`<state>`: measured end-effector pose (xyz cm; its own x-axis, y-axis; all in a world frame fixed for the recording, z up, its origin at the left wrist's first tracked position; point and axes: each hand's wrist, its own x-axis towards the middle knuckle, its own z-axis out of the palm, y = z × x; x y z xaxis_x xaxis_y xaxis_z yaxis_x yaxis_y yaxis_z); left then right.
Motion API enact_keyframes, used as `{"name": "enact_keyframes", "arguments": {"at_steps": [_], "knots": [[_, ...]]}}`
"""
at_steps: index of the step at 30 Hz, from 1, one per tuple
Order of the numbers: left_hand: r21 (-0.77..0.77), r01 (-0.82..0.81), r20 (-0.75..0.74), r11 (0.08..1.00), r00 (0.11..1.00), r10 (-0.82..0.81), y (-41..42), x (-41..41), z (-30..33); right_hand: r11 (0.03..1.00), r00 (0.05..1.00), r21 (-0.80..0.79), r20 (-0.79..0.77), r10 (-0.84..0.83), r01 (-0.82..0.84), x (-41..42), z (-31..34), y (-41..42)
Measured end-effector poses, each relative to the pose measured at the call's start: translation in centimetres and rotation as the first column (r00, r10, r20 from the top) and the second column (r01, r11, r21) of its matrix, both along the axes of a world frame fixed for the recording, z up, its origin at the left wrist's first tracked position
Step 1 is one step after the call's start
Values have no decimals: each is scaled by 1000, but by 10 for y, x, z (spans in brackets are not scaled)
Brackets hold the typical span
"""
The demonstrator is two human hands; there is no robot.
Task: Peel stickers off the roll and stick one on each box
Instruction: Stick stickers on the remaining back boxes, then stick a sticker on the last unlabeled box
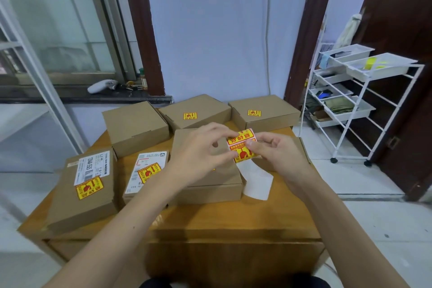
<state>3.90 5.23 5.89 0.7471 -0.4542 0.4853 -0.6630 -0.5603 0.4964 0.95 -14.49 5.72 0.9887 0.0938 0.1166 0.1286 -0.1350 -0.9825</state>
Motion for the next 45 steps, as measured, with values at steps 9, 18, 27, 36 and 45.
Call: {"name": "enact_keyframes", "arguments": {"at_steps": [9, 18, 27, 36, 45], "knots": [[-77, -17, 30, 997, 999, 19, -4, -10, 2, 1000, 1000, 0, 0, -7, 7, -10, 4, -3], [-206, -42, -52, 978, 998, 32, -2, -10, -2, 999, 1000, -28, -2, -25, 25, -11, 6, 1], [-277, -109, -82, 955, 993, 90, 8, -2, -6, 999, 1000, -47, -9, -4, 3, -4, 5, 12], [-391, -189, -194, 901, 974, 120, 26, 7, -8, 999, 1000, -38, -16, 17, -17, 8, -1, 30], [-585, -312, -300, 749, 941, 158, 52, 25, -13, 994, 998, -91, -32, 60, -62, 27, -2, 48]]}}
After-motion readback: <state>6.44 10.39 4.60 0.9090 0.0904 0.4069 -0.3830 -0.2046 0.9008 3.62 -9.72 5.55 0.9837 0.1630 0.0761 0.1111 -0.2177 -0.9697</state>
